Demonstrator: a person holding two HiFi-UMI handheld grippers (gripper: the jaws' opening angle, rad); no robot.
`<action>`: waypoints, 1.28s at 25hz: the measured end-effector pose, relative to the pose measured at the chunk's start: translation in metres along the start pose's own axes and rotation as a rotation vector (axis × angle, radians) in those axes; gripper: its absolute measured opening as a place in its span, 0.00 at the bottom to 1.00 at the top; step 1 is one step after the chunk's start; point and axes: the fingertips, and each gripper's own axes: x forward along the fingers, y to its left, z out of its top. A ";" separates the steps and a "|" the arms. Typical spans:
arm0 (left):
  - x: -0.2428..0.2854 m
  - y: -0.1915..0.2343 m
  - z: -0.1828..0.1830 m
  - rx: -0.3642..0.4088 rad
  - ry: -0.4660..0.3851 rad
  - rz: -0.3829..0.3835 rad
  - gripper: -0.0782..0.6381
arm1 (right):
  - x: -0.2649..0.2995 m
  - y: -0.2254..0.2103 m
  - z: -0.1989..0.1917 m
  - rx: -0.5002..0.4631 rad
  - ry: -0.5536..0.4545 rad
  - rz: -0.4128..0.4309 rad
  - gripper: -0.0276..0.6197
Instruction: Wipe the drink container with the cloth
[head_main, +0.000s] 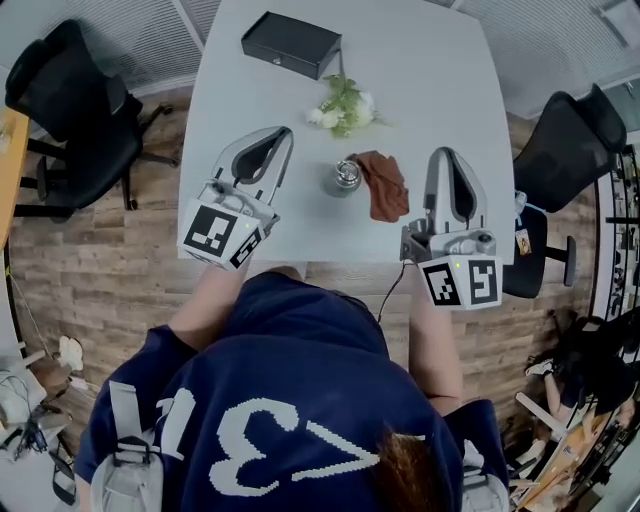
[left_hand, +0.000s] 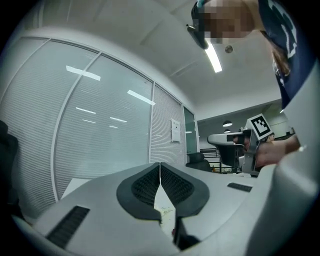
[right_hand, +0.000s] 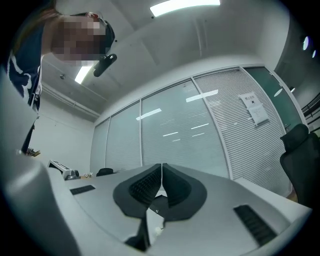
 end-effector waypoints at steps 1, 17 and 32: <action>0.007 0.005 -0.001 0.003 0.004 -0.019 0.13 | 0.009 -0.002 -0.004 0.004 0.004 -0.009 0.09; 0.066 -0.005 -0.081 -0.057 0.159 -0.241 0.14 | 0.051 -0.059 -0.102 0.052 0.246 -0.031 0.09; 0.074 -0.089 -0.181 0.075 0.436 -0.446 0.45 | 0.001 -0.069 -0.308 -0.230 0.892 0.265 0.39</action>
